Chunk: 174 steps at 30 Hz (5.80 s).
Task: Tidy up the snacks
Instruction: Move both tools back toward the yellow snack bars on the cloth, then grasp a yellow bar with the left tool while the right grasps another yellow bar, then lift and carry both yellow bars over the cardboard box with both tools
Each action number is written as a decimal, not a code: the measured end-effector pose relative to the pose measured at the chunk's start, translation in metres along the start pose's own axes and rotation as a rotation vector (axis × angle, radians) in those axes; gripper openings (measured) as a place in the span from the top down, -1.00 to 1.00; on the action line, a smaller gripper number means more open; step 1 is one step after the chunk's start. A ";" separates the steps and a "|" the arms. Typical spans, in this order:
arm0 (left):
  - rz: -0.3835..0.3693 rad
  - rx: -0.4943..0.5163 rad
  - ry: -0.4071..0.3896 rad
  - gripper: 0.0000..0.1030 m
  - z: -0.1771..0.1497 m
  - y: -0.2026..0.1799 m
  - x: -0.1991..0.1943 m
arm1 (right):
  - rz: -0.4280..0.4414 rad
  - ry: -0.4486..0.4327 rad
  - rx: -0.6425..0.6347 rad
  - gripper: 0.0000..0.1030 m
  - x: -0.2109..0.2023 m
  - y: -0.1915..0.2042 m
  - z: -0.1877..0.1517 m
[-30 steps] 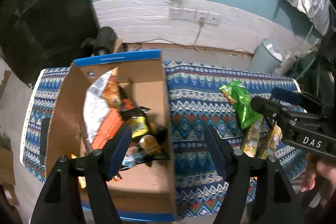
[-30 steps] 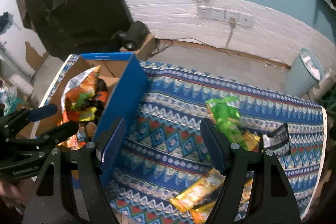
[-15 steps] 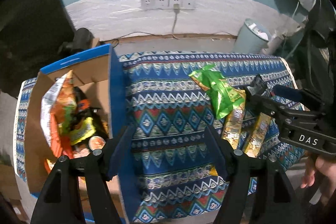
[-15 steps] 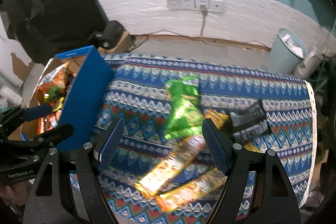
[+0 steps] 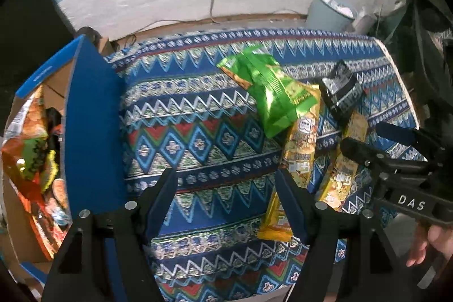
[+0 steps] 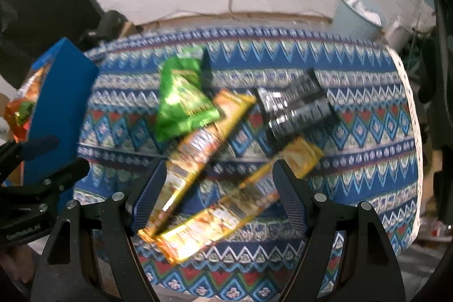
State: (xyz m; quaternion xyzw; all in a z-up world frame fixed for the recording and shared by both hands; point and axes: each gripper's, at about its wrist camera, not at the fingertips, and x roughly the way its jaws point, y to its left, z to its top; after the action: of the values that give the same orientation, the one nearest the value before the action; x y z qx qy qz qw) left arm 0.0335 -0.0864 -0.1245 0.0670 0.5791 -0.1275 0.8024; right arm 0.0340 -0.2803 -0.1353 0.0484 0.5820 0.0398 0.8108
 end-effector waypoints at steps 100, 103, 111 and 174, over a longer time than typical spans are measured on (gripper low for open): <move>-0.129 0.079 0.024 0.41 0.005 -0.101 0.052 | -0.088 -0.042 0.124 0.44 -0.002 -0.102 -0.025; -0.150 0.083 -0.011 0.41 0.003 -0.097 0.034 | -0.083 -0.067 0.114 0.44 -0.015 -0.101 -0.027; -0.162 0.075 -0.079 0.40 0.001 -0.087 -0.005 | -0.078 -0.133 0.073 0.44 -0.038 -0.077 -0.025; 0.095 -0.343 -0.290 0.40 -0.035 0.195 -0.107 | 0.229 -0.256 -0.372 0.44 -0.073 0.230 0.053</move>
State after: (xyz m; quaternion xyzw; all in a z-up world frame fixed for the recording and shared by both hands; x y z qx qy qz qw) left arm 0.0246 0.1230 -0.0420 -0.0621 0.4672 0.0026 0.8819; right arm 0.0587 -0.0622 -0.0216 -0.0312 0.4480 0.2313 0.8630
